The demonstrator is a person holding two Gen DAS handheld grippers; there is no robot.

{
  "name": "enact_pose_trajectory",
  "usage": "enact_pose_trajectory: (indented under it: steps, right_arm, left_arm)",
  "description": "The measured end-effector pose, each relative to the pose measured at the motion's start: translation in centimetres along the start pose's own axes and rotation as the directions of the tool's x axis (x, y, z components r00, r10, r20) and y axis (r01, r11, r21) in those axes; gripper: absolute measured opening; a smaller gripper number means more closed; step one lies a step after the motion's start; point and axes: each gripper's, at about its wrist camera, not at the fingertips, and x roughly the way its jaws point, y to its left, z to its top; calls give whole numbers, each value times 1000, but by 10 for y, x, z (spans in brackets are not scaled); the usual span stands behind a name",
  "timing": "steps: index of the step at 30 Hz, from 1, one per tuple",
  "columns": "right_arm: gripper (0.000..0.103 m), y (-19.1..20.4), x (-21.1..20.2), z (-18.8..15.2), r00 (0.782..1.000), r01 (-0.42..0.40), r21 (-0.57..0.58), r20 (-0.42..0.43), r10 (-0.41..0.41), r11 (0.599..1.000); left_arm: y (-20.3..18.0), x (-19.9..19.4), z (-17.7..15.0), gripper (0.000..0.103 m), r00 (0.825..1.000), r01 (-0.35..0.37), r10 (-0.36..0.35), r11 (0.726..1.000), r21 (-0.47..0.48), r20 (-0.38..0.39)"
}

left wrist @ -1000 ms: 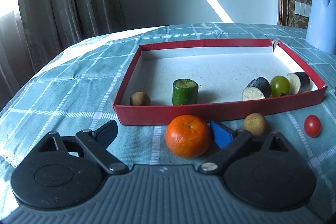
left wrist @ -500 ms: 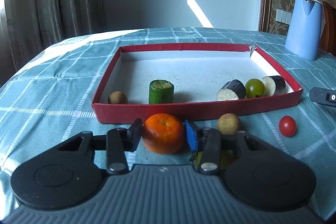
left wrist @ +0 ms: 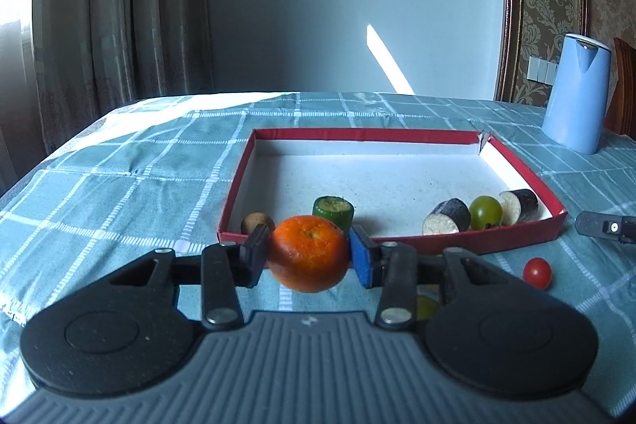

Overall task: Organize fruits
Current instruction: 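Close the left gripper on the orange tangerine, then lower the tangerine into the red box and open the left gripper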

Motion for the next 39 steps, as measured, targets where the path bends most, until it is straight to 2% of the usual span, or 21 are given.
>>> enact_pose_trajectory:
  steps: [9, 12, 17, 18, 21, 22, 23, 25, 27, 29, 31, 33, 35, 39]
  right_arm:
    - [70, 0, 1, 0, 1000, 1, 3, -9, -1, 1000]
    - [70, -1, 2, 0, 1000, 0, 6, -12, 0, 1000]
    - [70, -1, 2, 0, 1000, -1, 9, -14, 1, 1000]
    - [70, -2, 2, 0, 1000, -2, 9, -14, 2, 1000]
    - [70, -2, 2, 0, 1000, -2, 10, -15, 2, 1000]
    - [70, -2, 2, 0, 1000, -2, 10, -14, 2, 1000]
    - [70, -2, 2, 0, 1000, -1, 11, -13, 2, 1000]
    - [70, -3, 1, 0, 1000, -2, 18, -8, 2, 1000]
    - [70, -4, 0, 0, 1000, -3, 22, -1, 3, 1000]
    - [70, -3, -1, -1, 1000, -5, 20, 6, 5, 1000]
    - [70, -2, -3, -1, 1000, -16, 15, 15, 15, 1000]
    - [70, 1, -4, -1, 1000, -22, -1, 14, 22, 1000]
    - [70, 10, -4, -3, 999, -43, -38, 0, 43, 998]
    - [70, 41, -5, -13, 999, -44, -178, -36, 39, 983]
  left_arm:
    - [11, 36, 27, 41, 999, -33, 33, 999, -19, -30]
    - [10, 47, 29, 41, 999, -24, 23, 999, -22, -44]
    - [6, 55, 25, 42, 997, -49, 49, 999, 2, -51]
    - [5, 53, 24, 44, 998, -53, 54, 999, 6, -45]
    - [6, 41, 22, 60, 998, -54, 54, 999, 2, -12]
    - [6, 35, 21, 70, 999, -52, 52, 999, -2, 0]
    - [6, 30, 19, 75, 998, -59, 59, 998, -7, 9]
    - [7, 18, 14, 76, 998, -59, 59, 998, -9, 19]
    - [10, 6, 7, 81, 998, -62, 62, 998, -26, 14]
    - [14, -3, -1, 93, 997, -72, 73, 996, -59, 3]
    - [18, -12, -9, 95, 997, -71, 71, 994, -85, -3]
    - [20, -17, -16, 103, 996, -86, 85, 992, -92, -10]
    - [21, -18, -23, 103, 994, -111, 110, 990, -89, -9]
    - [28, -16, -25, 103, 994, -109, 106, 987, -122, -25]
